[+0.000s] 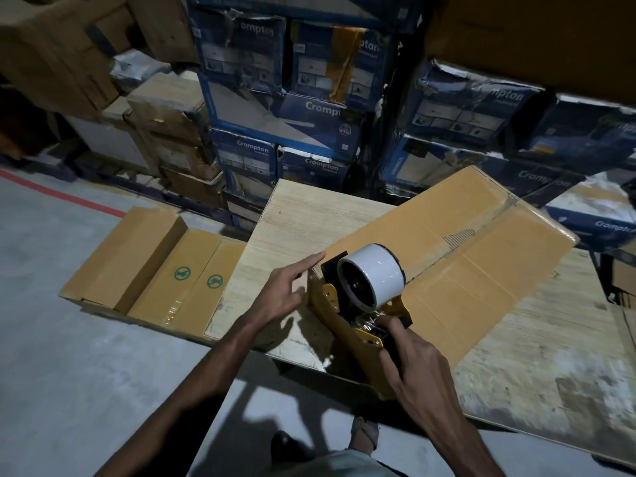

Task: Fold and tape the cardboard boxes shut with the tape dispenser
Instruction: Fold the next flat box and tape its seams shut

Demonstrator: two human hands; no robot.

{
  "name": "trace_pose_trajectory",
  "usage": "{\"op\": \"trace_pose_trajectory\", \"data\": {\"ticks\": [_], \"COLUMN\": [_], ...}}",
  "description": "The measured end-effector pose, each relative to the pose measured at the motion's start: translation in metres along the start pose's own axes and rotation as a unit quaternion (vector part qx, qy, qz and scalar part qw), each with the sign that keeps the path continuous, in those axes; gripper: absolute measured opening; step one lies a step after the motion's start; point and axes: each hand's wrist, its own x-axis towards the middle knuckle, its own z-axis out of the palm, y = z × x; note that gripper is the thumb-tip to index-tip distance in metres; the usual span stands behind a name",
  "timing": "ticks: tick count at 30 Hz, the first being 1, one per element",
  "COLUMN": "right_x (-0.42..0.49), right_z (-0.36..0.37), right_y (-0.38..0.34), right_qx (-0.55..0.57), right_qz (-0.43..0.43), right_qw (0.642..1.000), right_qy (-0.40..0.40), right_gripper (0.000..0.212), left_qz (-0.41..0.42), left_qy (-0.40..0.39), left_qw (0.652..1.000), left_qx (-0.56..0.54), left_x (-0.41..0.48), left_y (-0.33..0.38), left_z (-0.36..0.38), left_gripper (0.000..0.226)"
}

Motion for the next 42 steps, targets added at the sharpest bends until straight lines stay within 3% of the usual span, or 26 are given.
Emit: {"op": "trace_pose_trajectory", "data": {"ticks": [4, 7, 10, 16, 29, 42], "right_x": [0.000, 0.000, 0.000, -0.001, -0.060, -0.097], "right_z": [-0.002, -0.002, -0.003, -0.003, -0.018, -0.041], "right_y": [-0.002, -0.004, -0.004, -0.004, 0.007, 0.006], "right_qx": [0.008, 0.002, -0.006, -0.018, -0.057, -0.088], "right_qz": [-0.007, -0.001, 0.003, 0.005, 0.051, 0.099], "right_qw": [1.000, 1.000, 1.000, 1.000, 0.997, 0.991], "right_qy": [-0.002, -0.005, -0.012, -0.013, -0.016, -0.029], "right_gripper": [0.047, 0.047, 0.044, 0.037, 0.038, 0.040], "left_qz": [0.124, 0.225, 0.269, 0.280, 0.302, 0.315], "left_qy": [0.067, 0.044, 0.037, 0.048, 0.047, 0.053], "left_qw": [0.975, 0.939, 0.924, 0.922, 0.920, 0.913], "left_qx": [0.172, 0.256, 0.269, 0.263, 0.246, 0.253], "left_x": [-0.001, 0.006, 0.008, 0.007, 0.007, 0.010], "left_y": [-0.005, -0.003, -0.006, -0.012, -0.015, -0.023], "left_z": [0.000, -0.007, -0.013, -0.011, -0.009, -0.007], "left_gripper": [0.049, 0.057, 0.064, 0.072, 0.050, 0.046]}}
